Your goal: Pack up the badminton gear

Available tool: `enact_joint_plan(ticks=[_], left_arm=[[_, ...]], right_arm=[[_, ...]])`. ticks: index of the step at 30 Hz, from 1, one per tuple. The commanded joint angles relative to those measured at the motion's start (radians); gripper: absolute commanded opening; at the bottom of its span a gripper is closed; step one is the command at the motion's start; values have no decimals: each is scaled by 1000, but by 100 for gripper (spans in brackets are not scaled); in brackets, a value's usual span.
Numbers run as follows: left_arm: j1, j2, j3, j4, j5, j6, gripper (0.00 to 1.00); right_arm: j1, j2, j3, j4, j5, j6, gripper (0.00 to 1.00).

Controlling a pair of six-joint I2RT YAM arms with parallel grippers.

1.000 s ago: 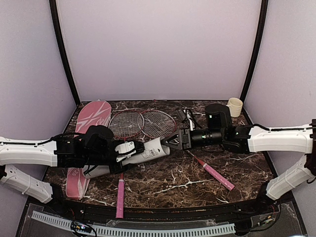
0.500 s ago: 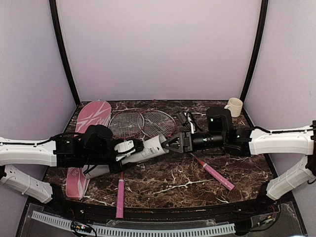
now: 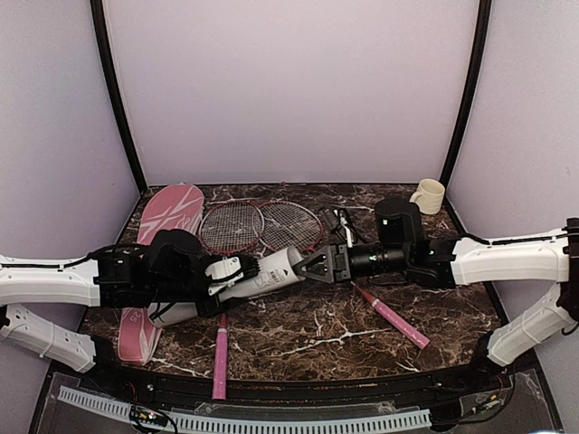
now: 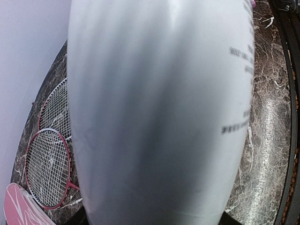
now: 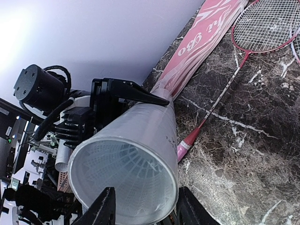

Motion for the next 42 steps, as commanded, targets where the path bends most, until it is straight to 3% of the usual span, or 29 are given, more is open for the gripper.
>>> enact_joint_plan(ticks=[1, 10, 19, 24, 30, 33, 36, 42], left_arm=[[-12, -52, 26, 269, 98, -30, 62], [-12, -48, 28, 254, 87, -14, 62], [-11, 27, 79, 197, -14, -15, 62], [-3, 62, 107, 176, -47, -46, 62], [18, 134, 244, 74, -61, -126, 62], [22, 201, 351, 9, -65, -195, 62], [23, 275, 459, -25, -64, -284, 62], [25, 360, 525, 101, -53, -481, 62]], right_arm=[[46, 63, -35, 4, -28, 17, 43], [33, -24, -31, -55, 102, -15, 43], [-77, -212, -47, -160, 242, -55, 65], [-153, -294, -46, -242, 343, -56, 71], [-255, -328, -56, -405, 499, -44, 72], [-278, -359, -111, -351, 485, -45, 74], [-278, -393, -184, -206, 354, -72, 78], [-216, -466, -320, 94, 236, -75, 87]])
